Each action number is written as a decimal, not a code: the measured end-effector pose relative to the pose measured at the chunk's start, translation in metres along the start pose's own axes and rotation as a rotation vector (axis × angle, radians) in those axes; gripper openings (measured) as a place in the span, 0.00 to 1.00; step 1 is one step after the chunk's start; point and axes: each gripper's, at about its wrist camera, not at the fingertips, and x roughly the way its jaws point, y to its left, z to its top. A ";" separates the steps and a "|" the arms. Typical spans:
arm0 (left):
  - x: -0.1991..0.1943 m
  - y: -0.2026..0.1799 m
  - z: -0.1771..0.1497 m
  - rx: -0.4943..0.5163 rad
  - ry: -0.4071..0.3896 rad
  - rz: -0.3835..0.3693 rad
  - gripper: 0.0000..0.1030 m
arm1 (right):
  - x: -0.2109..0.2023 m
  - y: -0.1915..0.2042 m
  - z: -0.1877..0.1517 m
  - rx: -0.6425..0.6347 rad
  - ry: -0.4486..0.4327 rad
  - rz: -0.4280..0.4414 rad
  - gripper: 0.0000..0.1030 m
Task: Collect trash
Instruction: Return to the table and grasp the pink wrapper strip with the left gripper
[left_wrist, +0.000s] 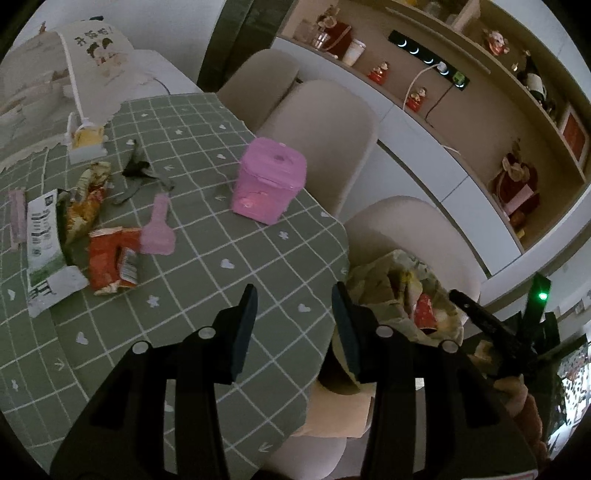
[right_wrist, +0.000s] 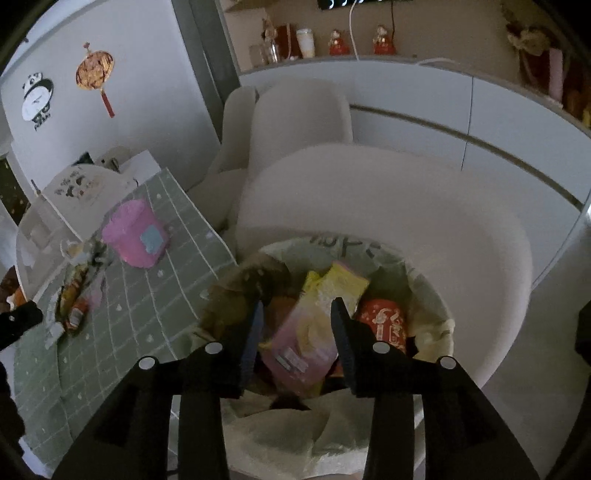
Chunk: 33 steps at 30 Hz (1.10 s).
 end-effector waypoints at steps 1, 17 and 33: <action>-0.002 0.004 0.001 -0.001 -0.005 0.002 0.39 | -0.005 0.004 0.001 0.002 -0.015 0.015 0.37; -0.072 0.148 0.002 -0.177 -0.132 0.164 0.39 | -0.018 0.167 0.013 -0.242 -0.071 0.191 0.43; -0.082 0.283 0.014 -0.278 -0.147 0.297 0.43 | 0.047 0.292 -0.009 -0.381 0.060 0.265 0.43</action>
